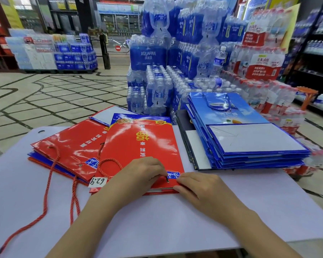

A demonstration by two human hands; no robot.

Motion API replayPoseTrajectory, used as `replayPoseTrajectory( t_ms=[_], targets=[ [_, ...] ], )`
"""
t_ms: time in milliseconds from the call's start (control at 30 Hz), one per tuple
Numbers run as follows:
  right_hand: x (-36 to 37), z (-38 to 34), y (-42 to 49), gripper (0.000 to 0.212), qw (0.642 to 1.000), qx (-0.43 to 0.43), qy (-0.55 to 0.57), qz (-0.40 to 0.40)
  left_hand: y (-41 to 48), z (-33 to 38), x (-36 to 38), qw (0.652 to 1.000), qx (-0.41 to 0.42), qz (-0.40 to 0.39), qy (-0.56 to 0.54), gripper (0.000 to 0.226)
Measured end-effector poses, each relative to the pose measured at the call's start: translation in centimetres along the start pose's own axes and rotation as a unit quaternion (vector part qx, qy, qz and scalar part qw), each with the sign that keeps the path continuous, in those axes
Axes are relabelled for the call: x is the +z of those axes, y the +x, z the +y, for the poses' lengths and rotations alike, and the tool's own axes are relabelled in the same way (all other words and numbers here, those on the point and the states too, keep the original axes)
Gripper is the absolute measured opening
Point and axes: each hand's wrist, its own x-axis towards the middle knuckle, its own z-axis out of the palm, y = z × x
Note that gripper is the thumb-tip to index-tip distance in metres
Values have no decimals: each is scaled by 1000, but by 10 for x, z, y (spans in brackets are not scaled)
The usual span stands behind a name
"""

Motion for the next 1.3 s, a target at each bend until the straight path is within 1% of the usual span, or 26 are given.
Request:
replayPoseTrajectory(
  t_ms=[200, 333, 433, 500, 567, 633, 700, 833, 900, 1000, 1067, 1133, 1233, 1300],
  targets=[
    [0, 0, 0, 31, 1000, -1, -3, 1, 1, 4, 0, 1000, 14, -4, 1, 19],
    [-1, -2, 0, 32, 1000, 1, -7, 16, -1, 7, 0, 1000, -3, -9, -16, 21],
    [-3, -2, 1, 31, 999, -5, -36, 31, -1, 9, -1, 999, -14, -15, -25, 21],
    [-3, -2, 2, 28, 997, -7, -57, 43, -1, 11, -3, 999, -35, -10, -38, 22],
    [-3, -2, 3, 24, 996, 0, -66, 62, -3, 14, -4, 998, -42, -13, -49, 27],
    [-5, -3, 4, 22, 994, 6, -72, 79, -3, 16, -3, 998, -42, -22, -50, 38],
    [-7, -3, 5, 22, 993, 13, -81, 89, -2, 15, -1, 997, -61, -25, -45, 46],
    [-7, -2, 6, 22, 991, 26, -87, 98, 2, 11, 4, 994, -83, -14, -68, 39],
    [-10, -4, 9, 22, 988, 45, -98, 108, 2, 10, 6, 994, -77, -12, -70, 37],
    [-15, -9, 13, 25, 981, 89, -121, 122, 2, 9, 11, 996, -77, -21, -43, 40],
    [-10, -14, 10, 27, 983, 92, -119, 103, 3, 8, 13, 996, -82, -10, -37, 44],
    [-1, -19, 10, 28, 988, 107, -87, 70, 3, 7, 15, 996, -82, 0, -31, 43],
    [5, -25, 19, 27, 977, 206, -22, 45, 4, 8, 16, 996, -81, -3, -30, 44],
    [9, -25, 24, 28, 968, 247, 14, 40, 5, 7, 17, 996, -82, -11, -30, 44]
  ],
)
